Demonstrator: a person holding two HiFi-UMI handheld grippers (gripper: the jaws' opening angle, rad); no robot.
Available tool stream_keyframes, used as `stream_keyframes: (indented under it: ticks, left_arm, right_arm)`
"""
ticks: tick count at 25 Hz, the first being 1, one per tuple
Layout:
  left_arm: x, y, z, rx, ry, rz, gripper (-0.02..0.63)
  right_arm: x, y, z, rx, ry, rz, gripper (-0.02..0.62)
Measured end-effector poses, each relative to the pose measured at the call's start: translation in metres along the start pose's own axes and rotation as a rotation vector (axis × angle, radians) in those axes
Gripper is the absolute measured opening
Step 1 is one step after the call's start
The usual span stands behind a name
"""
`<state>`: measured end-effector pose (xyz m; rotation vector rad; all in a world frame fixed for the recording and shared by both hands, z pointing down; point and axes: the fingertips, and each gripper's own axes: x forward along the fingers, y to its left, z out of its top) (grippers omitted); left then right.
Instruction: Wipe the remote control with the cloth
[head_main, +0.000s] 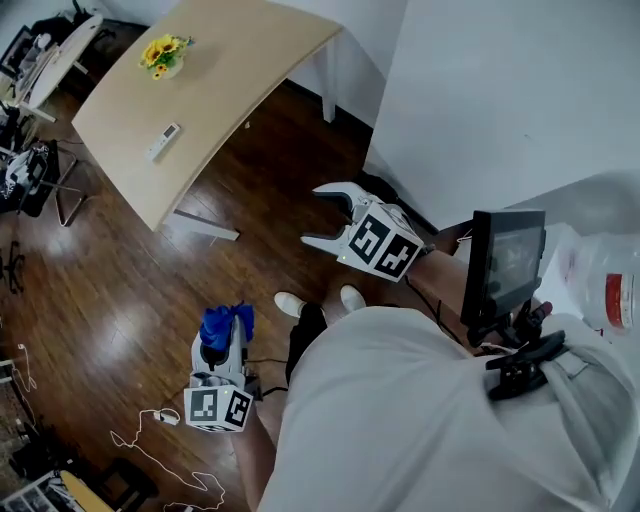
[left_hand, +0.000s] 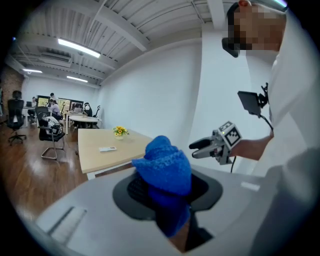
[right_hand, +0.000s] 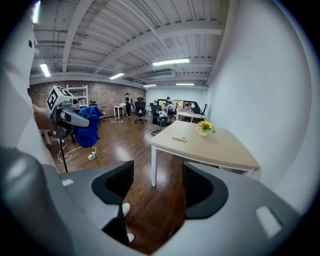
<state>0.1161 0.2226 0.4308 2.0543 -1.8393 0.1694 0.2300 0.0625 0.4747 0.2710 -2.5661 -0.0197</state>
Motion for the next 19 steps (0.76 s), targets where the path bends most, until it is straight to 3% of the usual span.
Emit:
stream_keyframes:
  ticks: [19]
  left_arm:
    - [-0.005, -0.018, -0.006, 0.01, 0.029, -0.002, 0.146]
  right_arm:
    - [-0.003, 0.012, 0.0, -0.04, 0.022, 0.024, 0.305]
